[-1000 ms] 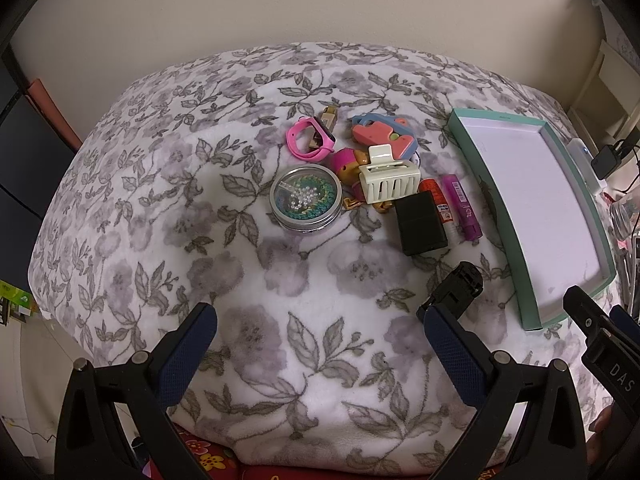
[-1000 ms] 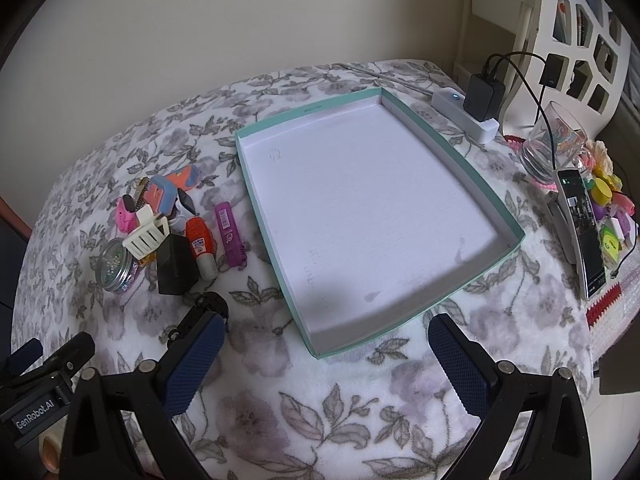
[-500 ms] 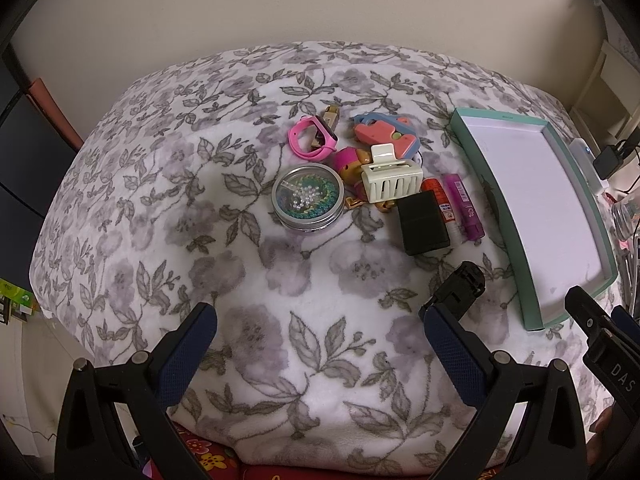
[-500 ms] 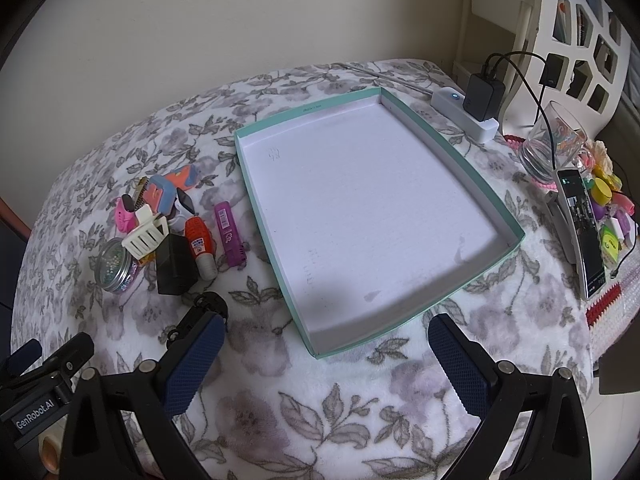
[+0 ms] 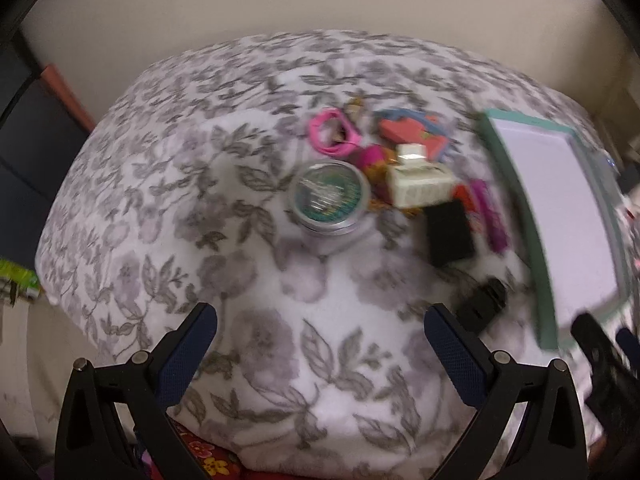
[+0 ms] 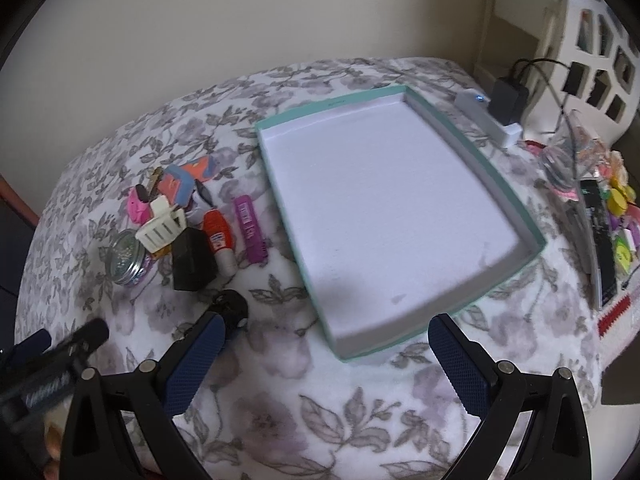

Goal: Organize rigid objects
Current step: 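Grasp the black toy car with the right tool while the left tool grasps the round bead tin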

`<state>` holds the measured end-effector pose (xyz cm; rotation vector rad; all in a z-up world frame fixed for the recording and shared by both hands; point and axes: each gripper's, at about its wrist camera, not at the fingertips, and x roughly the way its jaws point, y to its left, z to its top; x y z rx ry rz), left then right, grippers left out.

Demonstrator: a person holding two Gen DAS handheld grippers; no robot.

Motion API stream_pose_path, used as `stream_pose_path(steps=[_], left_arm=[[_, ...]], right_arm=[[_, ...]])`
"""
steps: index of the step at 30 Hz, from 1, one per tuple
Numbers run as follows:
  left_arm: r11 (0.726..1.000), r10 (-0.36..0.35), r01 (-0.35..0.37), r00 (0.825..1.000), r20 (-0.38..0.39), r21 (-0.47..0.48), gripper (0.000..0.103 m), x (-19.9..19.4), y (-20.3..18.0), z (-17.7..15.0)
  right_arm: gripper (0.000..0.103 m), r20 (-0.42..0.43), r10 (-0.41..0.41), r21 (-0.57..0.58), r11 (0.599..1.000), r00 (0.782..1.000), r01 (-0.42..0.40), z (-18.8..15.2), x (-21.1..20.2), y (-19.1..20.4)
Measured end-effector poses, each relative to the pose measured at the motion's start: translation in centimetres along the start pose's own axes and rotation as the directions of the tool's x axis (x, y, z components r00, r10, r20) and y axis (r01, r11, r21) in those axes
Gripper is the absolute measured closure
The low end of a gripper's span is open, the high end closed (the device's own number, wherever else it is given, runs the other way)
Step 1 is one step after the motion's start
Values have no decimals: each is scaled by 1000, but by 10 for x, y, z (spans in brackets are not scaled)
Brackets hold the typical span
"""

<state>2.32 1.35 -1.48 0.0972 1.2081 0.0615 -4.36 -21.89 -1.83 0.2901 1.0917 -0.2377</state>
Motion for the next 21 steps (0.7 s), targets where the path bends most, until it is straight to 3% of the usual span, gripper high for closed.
stream_pose_path(steps=[5,11,21], left_arm=[[997,-11,5,998,-68,-82,0,23,13,15],[981,-41,26,996,-75,-190,0,38,32,35],[978,-34,14,995,-95,-206,0,66,24,59]], right_arm=[[0,-63,44,-12,999,997,-44,3,17,14],[2,-113,64,-64,995,992,-72,8,35,41],[6,-184,73,-150,983,980,-102,10,65,80]])
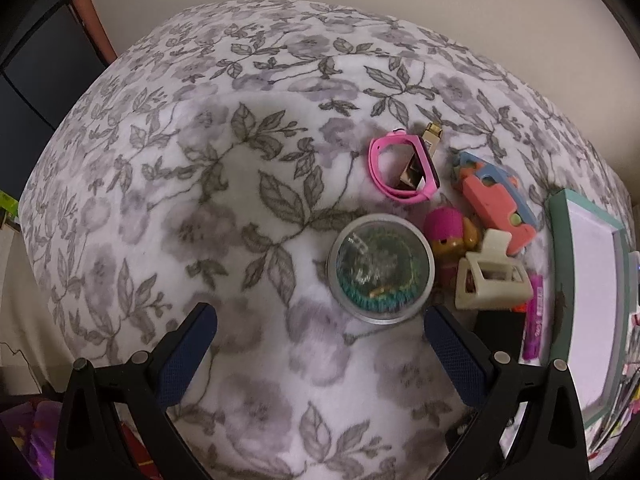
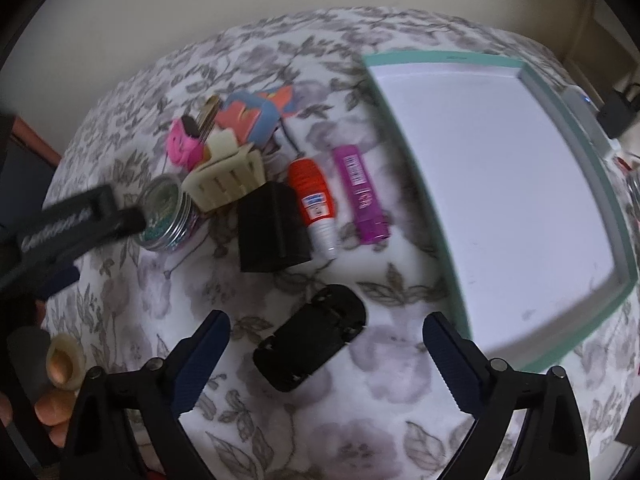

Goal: Organize rigid objects
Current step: 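Grasp the black toy car with the right tool while the left tool grasps the round bead tin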

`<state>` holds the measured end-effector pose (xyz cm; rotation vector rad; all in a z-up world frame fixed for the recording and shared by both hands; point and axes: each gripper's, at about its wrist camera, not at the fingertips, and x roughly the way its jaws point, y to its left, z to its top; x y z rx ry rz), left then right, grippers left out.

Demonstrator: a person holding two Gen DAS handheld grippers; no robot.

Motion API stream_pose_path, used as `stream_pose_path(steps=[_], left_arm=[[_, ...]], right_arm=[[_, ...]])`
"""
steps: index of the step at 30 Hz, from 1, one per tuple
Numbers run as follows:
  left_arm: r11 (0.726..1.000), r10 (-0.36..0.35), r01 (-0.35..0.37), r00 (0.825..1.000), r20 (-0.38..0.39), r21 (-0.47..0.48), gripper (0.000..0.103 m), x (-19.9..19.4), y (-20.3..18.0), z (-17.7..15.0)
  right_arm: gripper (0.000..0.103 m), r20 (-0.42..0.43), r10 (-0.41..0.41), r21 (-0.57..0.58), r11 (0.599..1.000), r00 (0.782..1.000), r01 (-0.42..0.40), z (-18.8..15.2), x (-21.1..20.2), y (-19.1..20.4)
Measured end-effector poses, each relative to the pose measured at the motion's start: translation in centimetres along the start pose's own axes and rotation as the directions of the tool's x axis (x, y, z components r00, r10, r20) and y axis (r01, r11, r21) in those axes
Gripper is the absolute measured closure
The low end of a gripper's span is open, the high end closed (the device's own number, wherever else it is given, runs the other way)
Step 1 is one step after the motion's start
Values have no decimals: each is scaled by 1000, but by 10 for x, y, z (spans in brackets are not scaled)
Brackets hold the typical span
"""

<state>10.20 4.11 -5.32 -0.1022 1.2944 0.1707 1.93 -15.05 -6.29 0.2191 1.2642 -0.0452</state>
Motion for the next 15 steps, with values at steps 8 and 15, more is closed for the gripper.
stream_pose_path(steps=[8,15], left_arm=[[1000,-8,8,1000,-11,21,0,21,-11,10],[999,-16,16,1000,18,46,0,31,-21,18]], right_arm=[[6,-59,-30,-56,998,998,26,3,27,19],[6,-98,-53,-74,996,994,46,0,47,28]])
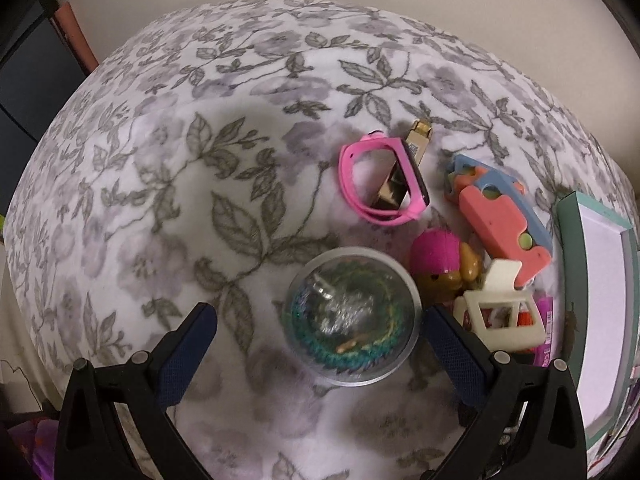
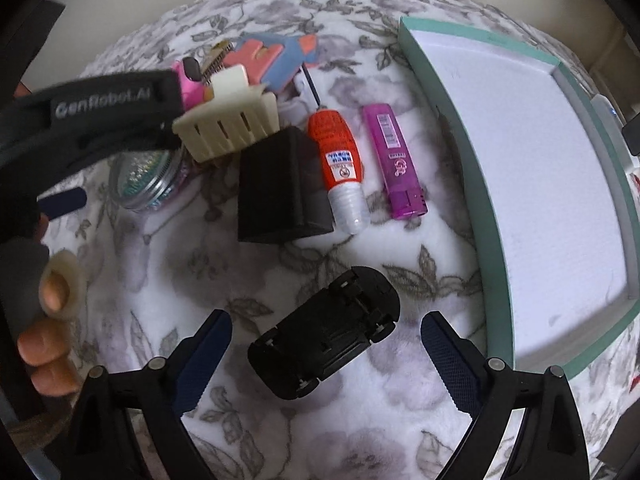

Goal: Organize rigid objects
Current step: 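Grasp the black toy car with the right tool while the left tool grasps the round bead tin, then carry the car and tin into the white tray while the left tool releases the tin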

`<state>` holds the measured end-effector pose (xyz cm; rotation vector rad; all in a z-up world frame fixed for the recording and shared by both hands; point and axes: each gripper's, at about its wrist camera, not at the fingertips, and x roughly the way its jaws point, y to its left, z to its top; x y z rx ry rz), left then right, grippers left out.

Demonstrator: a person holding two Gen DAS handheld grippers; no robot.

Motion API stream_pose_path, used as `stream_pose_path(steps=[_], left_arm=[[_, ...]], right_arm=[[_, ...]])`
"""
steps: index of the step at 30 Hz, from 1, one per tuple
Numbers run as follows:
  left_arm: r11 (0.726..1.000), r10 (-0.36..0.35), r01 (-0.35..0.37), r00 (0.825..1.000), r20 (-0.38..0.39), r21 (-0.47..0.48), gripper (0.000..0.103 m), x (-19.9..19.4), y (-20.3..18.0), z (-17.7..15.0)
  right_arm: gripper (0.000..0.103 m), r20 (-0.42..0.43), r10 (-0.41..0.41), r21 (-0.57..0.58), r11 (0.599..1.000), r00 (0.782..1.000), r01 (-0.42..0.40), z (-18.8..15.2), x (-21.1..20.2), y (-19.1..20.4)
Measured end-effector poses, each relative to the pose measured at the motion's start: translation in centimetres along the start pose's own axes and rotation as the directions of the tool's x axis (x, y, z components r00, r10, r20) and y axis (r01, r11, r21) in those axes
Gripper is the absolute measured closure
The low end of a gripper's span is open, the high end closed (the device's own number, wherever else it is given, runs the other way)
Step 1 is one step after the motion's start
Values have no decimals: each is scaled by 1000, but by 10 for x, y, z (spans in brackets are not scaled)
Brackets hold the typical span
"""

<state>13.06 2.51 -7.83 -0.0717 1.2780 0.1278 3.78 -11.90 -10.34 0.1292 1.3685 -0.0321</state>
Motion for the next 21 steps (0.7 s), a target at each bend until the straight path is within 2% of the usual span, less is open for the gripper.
stream_pose_path(steps=[4,7,9,11,15,18,21], left_arm=[[1000,18,-18,1000,-8,15,0,9,-3,0],[1000,5,-5,1000,-8,1,0,10,0,1],[1000,3,-3,1000,-1,-8,2,8,3,1],[1000,-5,5,1000,2,-11,17,7,4,0],[1000,-29,29,1000,9,-8,31,5,7,1],[1000,-29,29,1000,11,0,31,5,8,0],[1000,-24,24,1000,10,5,31,5,8,0]], right_arm=[[10,-18,-10,5,1000,1000,10,0,8,2],[14,-13,-13,5,1000,1000,13,1,9,4],[22,-8,-15,6,1000,1000,15,0,7,1],[28,-6,-21,9,1000,1000,21,-5,1,-3],[44,-5,-48,4,999,999,48,-7,-4,-13],[55,-3,-50,15,999,999,50,-5,-7,-22],[60,-2,-30,28,999,1000,30,1,-4,-36]])
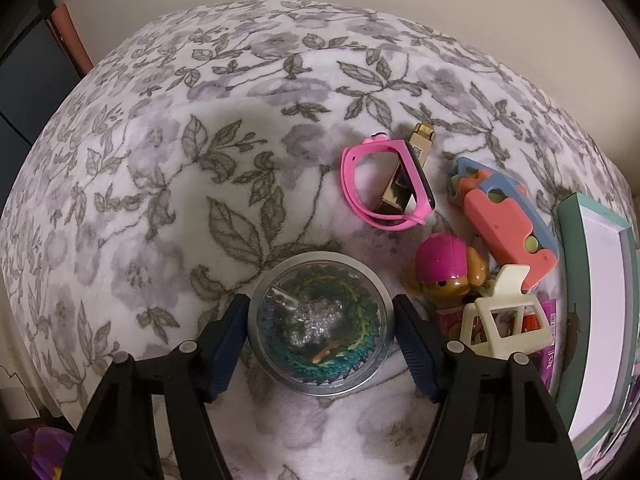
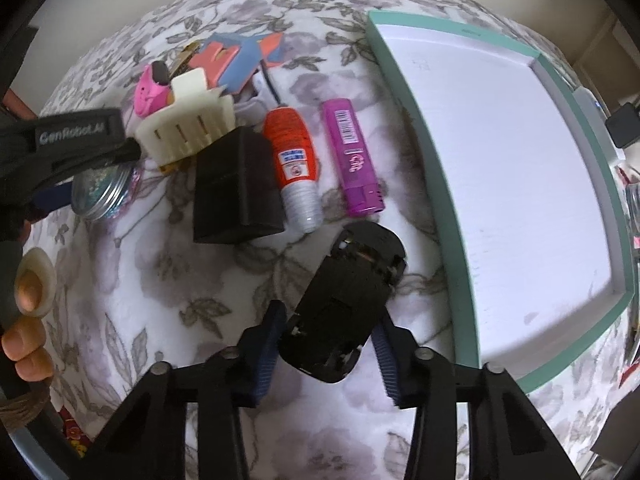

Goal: Organize rigid objects
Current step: 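Carry the car and tin into the white tray while the left tool releases the tin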

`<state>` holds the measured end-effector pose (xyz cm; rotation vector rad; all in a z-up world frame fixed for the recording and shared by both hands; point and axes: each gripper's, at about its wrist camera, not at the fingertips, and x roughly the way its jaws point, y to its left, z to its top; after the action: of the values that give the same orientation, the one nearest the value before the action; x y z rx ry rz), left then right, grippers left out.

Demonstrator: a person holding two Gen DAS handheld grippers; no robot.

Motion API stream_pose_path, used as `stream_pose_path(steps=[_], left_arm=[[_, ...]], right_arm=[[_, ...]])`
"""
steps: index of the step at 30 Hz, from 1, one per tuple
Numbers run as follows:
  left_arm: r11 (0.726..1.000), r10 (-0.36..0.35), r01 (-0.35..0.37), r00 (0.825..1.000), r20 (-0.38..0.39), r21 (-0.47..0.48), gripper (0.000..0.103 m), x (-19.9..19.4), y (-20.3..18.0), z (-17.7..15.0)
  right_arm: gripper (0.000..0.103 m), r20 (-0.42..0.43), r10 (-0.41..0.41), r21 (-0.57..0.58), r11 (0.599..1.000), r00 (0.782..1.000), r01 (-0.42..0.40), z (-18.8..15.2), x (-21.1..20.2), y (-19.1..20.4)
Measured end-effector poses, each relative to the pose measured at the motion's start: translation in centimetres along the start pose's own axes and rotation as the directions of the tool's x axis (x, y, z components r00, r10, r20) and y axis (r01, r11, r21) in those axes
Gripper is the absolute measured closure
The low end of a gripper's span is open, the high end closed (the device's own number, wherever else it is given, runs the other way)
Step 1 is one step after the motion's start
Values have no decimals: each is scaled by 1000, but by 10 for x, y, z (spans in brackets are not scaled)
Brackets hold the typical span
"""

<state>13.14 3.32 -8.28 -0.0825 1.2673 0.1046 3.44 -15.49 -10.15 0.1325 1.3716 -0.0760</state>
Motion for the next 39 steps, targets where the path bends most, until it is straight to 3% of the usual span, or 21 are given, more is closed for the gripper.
stream_pose_path(steps=[9,16,20,24,27,39], left_arm=[[999,-18,19,1000,14,-37,31,-12,8,3],[996,-64,69,995,81,-55,31,-40,10,7],[993,-98,104,988,120,-49,31,-56,5,8],[990,-138,139,979,150,4,31,-71,-16,7],[985,-168,158,974,155,76,31,-78,-42,1],[936,-236,194,965,116,293,31,-71,-158,-12]], right_arm=[[65,49,44,53,998,998,-47,4,-20,-27],[67,121,97,91,990,988,-109,9,-50,-55],[67,189,89,101,989,978,-109,10,-71,-63],[67,231,68,179,978,970,-112,14,-80,-91],[67,236,27,237,968,971,-84,21,-79,-90],[67,294,-120,405,914,948,-9,45,-69,-159]])
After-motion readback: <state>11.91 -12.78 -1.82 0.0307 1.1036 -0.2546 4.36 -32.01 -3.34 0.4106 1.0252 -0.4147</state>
